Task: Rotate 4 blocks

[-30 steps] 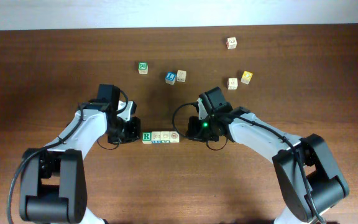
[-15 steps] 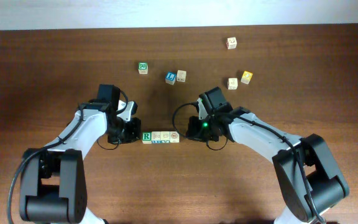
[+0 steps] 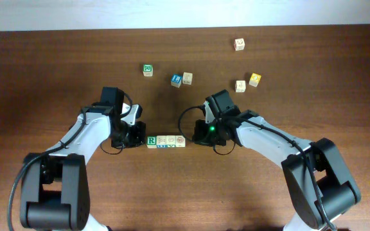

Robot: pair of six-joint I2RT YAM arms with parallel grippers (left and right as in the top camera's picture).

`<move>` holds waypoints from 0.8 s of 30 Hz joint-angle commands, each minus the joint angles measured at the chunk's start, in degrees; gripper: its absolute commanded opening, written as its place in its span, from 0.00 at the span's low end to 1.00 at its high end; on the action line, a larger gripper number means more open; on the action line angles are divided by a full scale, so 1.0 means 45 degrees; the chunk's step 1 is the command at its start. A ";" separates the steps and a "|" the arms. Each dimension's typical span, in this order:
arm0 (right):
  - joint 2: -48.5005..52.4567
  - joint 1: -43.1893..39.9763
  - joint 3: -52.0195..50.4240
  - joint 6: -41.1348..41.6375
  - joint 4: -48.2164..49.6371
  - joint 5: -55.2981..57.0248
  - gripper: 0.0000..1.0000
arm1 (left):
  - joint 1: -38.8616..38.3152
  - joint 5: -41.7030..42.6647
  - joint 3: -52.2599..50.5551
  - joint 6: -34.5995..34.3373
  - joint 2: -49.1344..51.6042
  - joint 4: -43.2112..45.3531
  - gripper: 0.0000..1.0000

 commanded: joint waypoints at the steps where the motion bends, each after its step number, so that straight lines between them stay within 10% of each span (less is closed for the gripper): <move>1: 0.0165 0.0073 -0.0063 0.0068 0.0039 0.0160 0.04 | -0.0029 0.0233 -0.0112 0.0296 0.0165 -0.0073 0.00; 24: 0.0423 0.0593 -0.0063 0.0835 0.0219 0.0481 0.04 | -0.0029 0.0194 -0.0112 0.0296 0.0165 0.0102 0.00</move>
